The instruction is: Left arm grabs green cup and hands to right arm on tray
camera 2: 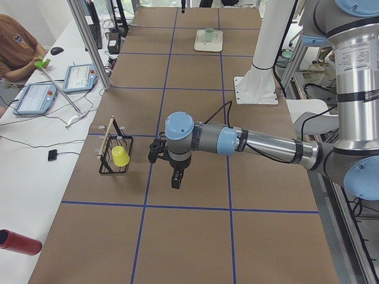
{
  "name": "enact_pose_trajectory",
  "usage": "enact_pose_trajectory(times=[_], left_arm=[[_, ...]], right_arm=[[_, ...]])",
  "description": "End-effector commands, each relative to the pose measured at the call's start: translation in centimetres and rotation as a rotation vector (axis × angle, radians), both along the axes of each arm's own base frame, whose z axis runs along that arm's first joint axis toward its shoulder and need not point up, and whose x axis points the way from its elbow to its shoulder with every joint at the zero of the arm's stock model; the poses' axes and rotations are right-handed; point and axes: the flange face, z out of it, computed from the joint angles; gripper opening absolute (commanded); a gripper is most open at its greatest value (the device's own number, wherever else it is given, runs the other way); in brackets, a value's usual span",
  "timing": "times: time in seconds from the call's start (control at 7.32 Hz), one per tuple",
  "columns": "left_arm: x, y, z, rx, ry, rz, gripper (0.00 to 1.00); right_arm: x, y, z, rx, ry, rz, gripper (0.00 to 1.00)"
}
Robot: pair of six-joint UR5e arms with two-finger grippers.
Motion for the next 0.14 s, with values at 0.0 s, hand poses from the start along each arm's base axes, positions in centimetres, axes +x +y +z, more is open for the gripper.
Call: enact_pose_trajectory(times=[0.0], left_arm=[[-0.01,-0.01,0.63,-0.014,-0.003,-0.002,1.0]], right_arm=[[2.94,1.0,1.13,-0.036,-0.036,0.049,1.0]])
